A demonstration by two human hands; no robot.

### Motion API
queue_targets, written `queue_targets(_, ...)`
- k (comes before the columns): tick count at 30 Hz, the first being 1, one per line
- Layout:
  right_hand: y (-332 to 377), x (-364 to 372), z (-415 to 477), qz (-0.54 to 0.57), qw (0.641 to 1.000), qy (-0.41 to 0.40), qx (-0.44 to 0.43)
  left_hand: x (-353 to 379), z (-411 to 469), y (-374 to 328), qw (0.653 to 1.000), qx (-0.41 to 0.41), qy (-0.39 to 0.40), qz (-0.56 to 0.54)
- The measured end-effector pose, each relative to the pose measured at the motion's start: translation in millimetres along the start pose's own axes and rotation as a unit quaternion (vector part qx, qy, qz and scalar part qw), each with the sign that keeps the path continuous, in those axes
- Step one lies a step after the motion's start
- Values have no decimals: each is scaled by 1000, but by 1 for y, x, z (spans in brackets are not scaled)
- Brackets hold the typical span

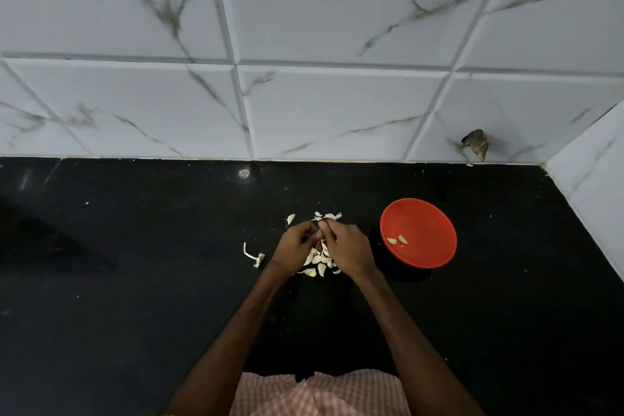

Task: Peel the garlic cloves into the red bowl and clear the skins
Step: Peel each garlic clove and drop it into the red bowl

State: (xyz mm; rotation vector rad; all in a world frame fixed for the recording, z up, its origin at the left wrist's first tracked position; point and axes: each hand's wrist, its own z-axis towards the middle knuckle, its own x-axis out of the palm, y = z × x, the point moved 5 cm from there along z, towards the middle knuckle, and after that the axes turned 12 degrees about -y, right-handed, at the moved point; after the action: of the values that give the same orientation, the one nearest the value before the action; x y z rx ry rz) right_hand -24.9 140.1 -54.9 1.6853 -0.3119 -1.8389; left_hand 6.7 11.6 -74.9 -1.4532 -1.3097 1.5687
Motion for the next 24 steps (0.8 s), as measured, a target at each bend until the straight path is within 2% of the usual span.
queue_targets(3, 5, -4, 1, -61, 998, -28, -18, 11, 0, -1, 999, -42, 33, -2)
queue_targets(6, 7, -5, 4, -58, 997, -42, 1, 16, -1, 0, 995, -77, 47, -49)
queue_targets(10, 6, -3, 8, 86, 994, -11, 71, 11, -2, -5, 994, -67, 59, -65)
queue_targets(14, 5, 0, 9, 155, 980, 5, 124, 5, -2, -7, 997, -24, 66, -25)
queue_targets(18, -1, 7, 6, 279, 935, 18, 217, -3, -4, -16, 998, 37, 51, 9)
queue_targets(20, 1, 7, 6, 306, 921, 9, 239, -7, -5, -23, 998, 55, 30, 12)
queue_targets(22, 6, 3, 8, 256, 943, -23, 209, -6, -4, -23, 999, 39, 9, 31)
queue_targets(24, 16, -5, 8, 133, 981, -70, 123, -2, -4, -22, 1000, -3, -8, 28)
